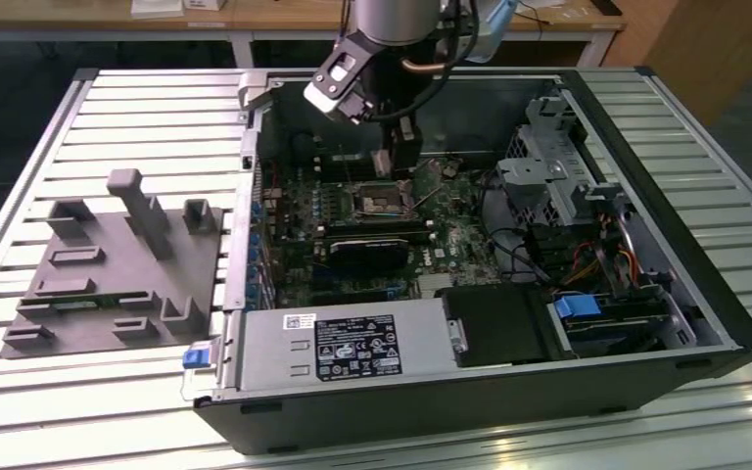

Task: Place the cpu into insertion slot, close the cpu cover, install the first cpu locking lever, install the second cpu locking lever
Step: 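Place the cpu into insertion slot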

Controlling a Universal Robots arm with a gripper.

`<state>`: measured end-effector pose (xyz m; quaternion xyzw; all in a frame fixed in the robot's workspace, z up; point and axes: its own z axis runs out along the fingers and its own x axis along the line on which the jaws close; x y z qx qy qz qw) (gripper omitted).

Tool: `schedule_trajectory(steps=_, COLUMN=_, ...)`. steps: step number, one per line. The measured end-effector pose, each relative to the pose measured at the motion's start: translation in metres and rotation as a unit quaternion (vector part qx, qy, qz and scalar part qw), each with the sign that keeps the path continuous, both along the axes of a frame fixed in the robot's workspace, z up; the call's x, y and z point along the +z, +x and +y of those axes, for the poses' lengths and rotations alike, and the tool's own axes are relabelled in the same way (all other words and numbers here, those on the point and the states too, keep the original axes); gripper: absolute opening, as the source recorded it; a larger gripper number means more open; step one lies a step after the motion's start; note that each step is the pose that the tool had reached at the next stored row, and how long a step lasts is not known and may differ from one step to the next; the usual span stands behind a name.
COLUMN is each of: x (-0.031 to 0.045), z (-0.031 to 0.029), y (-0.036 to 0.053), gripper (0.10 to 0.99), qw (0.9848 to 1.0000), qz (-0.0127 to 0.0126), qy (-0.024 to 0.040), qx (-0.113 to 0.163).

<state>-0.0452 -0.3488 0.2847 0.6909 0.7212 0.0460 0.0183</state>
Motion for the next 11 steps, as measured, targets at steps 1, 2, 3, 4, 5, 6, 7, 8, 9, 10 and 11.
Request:
schedule_trajectory(steps=1, x=-0.0008, z=0.0000, y=-0.0011, gripper=0.537, qw=1.0000, qz=-0.0004, qy=0.0011, qx=0.000)
schedule_trajectory(steps=2, x=-0.0019, z=0.0000, y=-0.0020, gripper=0.537, qw=1.0000, qz=-0.0009, qy=0.0020, qx=0.000)
schedule_trajectory(steps=3, x=-0.0030, z=0.0000, y=-0.0026, gripper=0.537, qw=1.0000, qz=-0.0010, qy=0.0024, qx=0.000)
schedule_trajectory(steps=4, x=-0.0043, z=0.0000, y=-0.0028, gripper=0.537, qw=1.0000, qz=-0.0011, qy=0.0028, qx=0.000)
schedule_trajectory(steps=5, x=-0.0059, z=0.0000, y=-0.0029, gripper=0.537, qw=1.0000, qz=-0.0012, qy=0.0030, qx=0.000)
schedule_trajectory(steps=6, x=-0.0073, z=0.0000, y=-0.0029, gripper=0.537, qw=1.0000, qz=-0.0012, qy=0.0030, qx=0.000)
schedule_trajectory(steps=7, x=-0.0089, z=0.0000, y=-0.0029, gripper=0.537, qw=1.0000, qz=-0.0013, qy=0.0031, qx=0.000)
schedule_trajectory(steps=8, x=-0.0106, z=0.0000, y=-0.0030, gripper=0.537, qw=1.0000, qz=-0.0015, qy=0.0031, qx=0.000)
schedule_trajectory(steps=9, x=-0.0122, z=0.0000, y=-0.0030, gripper=0.537, qw=1.0000, qz=-0.0018, qy=0.0031, qx=0.000)
schedule_trajectory(steps=10, x=-0.0137, z=0.0000, y=-0.0033, gripper=0.537, qw=1.0000, qz=-0.0021, qy=0.0031, qx=0.000)
schedule_trajectory(steps=11, x=-0.0152, z=0.0000, y=-0.0035, gripper=0.537, qw=1.0000, qz=-0.0024, qy=0.0031, qx=-0.001)
